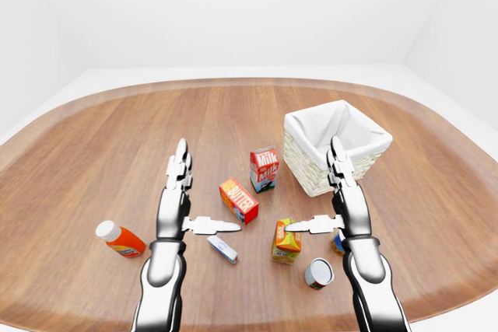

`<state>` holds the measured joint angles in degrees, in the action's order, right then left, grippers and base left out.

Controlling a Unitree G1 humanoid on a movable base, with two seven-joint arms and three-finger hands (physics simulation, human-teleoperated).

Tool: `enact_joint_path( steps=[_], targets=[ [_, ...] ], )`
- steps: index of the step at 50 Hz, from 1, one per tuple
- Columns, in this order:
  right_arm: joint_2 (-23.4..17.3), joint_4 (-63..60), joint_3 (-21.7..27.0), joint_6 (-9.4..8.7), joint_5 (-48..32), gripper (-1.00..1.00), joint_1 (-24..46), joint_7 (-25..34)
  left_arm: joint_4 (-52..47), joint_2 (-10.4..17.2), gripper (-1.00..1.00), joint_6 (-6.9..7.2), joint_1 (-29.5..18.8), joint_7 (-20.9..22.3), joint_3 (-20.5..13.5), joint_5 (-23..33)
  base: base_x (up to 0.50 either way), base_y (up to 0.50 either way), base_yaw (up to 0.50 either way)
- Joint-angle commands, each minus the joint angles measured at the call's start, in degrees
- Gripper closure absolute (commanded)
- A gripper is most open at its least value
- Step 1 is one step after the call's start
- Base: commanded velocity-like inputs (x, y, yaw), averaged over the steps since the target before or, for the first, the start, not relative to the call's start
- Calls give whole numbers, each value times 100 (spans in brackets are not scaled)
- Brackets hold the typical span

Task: Pick up the alphabet soup and the tomato sauce, and put them in the basket.

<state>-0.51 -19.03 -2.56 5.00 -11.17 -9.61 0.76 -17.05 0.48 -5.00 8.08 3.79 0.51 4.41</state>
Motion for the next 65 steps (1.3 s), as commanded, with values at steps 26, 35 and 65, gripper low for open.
enact_joint_path(
  steps=[26, 35, 65],
  targets=[
    [-232, -906, -90, -454, -1885, -100, -285, 787, 312, 15, -100, 0, -79, -70, 74, 350, 0, 0, 0],
    [-298, -1427, -211, -881, -3286, -100, -518, 1431, 338, 14, -100, 0, -80, -76, 82, 358, 0, 0, 0],
    [-133, -2118, 802, -153, -5316, -100, -1063, 2911, 377, 12, -100, 0, -103, -103, 76, 359, 0, 0, 0]
  ],
)
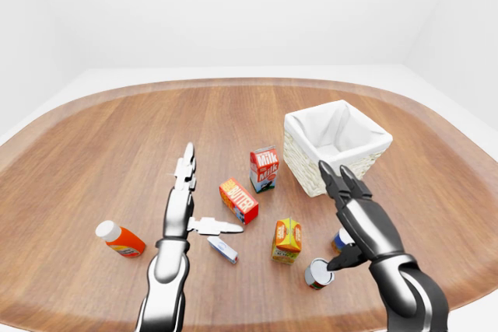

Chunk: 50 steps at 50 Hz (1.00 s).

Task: Pick up the alphabet soup and the tomato sauce, and put them in the basket.

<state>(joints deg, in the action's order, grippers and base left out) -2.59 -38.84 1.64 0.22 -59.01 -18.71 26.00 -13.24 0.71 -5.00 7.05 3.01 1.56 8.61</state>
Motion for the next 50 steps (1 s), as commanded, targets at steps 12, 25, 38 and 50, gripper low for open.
enact_joint_path(
  steps=[12, 25, 38, 50],
  targets=[
    [260, -180, 1084, 478, -775, -100, -344, 603, -42, -11, -100, 0, 14, -27, -27, -50, 0, 0, 0],
    [460, -8, 1685, 478, -650, -100, -389, 683, -16, -5, -100, 0, 12, -15, -28, -41, 0, 0, 0],
    [454, 596, 1768, 478, -846, -100, -431, 340, 21, -6, -100, 0, 9, -21, -22, -17, 0, 0, 0],
    [326, 1102, 1659, 478, -925, -100, -360, 11, 56, -4, -100, 0, 4, -28, -19, -10, 0, 0, 0]
  ],
)
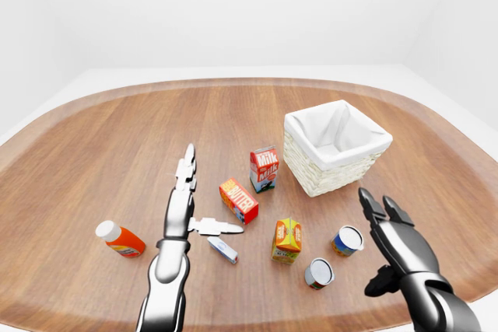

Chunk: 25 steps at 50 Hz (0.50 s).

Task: Pick up the alphabet soup and the tomato sauce, and put them in the basket.

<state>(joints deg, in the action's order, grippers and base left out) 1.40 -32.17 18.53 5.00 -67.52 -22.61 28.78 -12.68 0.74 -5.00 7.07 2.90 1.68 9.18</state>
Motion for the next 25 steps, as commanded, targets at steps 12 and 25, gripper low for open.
enact_joint_path(
  steps=[12, 25],
  targets=[
    [-244, 804, -252, 0, -118, -100, 139, -467, -38, -10, -100, 0, 2, -7, -29, -59, 0, 0, 0],
    [-377, 1245, -485, 0, -160, -100, 134, -782, -24, -8, -100, 0, 10, -12, -30, -47, 0, 0, 0]
  ],
)
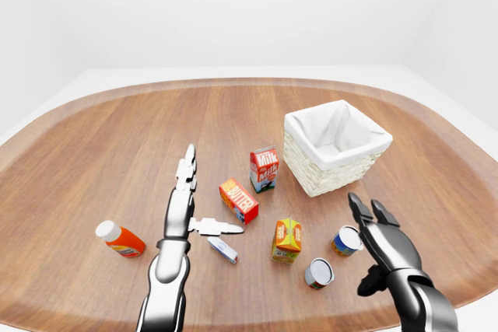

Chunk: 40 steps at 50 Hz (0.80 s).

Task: Pick up the alphabet soup and the tomato sauce, and put them in the basket.

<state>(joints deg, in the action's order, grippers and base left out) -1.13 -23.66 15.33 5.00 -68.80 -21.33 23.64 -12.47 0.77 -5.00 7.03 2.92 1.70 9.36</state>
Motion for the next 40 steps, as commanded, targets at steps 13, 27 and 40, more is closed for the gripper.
enact_joint_path(
  steps=[13, 27, 40],
  targets=[
    [-301, 997, -423, 0, -23, -100, 177, -629, -77, -13, -100, 0, 20, -20, -22, -53, 0, 0, 0],
    [-495, 1372, -496, 0, 121, -100, 438, -752, 1, -8, -100, 0, 0, -23, -31, -57, 0, 0, 0],
    [-645, 1715, -431, 0, 226, -100, 550, -877, -5, -12, -100, 0, 3, -28, -16, -43, 0, 0, 0]
  ],
)
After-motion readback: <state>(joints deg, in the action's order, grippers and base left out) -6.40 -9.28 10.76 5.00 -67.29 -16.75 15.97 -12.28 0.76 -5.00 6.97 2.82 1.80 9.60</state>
